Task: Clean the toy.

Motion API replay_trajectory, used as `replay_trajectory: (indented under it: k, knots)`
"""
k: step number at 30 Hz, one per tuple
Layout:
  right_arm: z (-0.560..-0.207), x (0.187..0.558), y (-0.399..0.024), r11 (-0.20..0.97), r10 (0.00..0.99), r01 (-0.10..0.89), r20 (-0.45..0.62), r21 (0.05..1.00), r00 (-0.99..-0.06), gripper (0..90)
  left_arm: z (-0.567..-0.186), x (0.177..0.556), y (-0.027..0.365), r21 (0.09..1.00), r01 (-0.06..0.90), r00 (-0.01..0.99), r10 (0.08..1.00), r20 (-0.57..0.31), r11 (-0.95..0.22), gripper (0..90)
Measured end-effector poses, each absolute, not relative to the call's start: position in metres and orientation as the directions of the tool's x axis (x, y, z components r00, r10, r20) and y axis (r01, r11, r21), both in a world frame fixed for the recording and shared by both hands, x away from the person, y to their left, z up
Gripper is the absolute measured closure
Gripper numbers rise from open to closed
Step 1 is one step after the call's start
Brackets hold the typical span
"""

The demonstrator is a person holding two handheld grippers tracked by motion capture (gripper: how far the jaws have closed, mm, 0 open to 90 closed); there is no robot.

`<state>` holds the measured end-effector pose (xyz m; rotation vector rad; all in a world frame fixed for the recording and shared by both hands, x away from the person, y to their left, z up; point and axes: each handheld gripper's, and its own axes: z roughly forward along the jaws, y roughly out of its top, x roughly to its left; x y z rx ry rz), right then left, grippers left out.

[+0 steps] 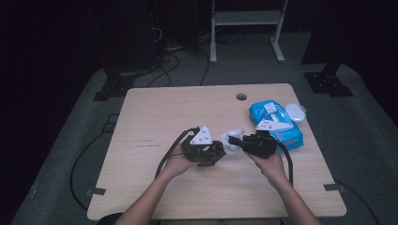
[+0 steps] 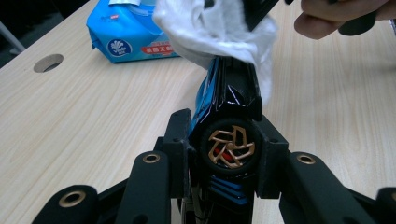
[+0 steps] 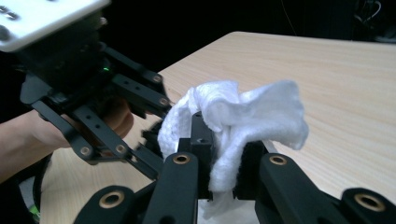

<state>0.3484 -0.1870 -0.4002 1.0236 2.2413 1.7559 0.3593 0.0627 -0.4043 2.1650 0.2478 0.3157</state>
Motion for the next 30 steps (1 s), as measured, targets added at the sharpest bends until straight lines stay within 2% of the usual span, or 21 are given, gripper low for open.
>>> replay_trajectory:
  k: [8,20,30]
  knots:
    - [-0.429,0.359,-0.195,0.12,0.61,0.523,0.353,0.844,-0.71,80.9,-0.404,0.362,0.067,0.829,0.076,0.944,0.307,0.118,-0.554,64.3]
    - [-0.429,0.359,-0.193,0.111,0.603,0.533,0.37,0.839,-0.707,81.0,-0.4,0.361,0.068,0.853,0.08,0.944,0.313,0.101,-0.515,64.3]
    - [-0.42,0.354,-0.193,0.1,0.611,0.504,0.347,0.858,-0.712,81.6,-0.397,0.36,0.069,0.867,0.078,0.946,0.31,0.091,-0.492,64.2]
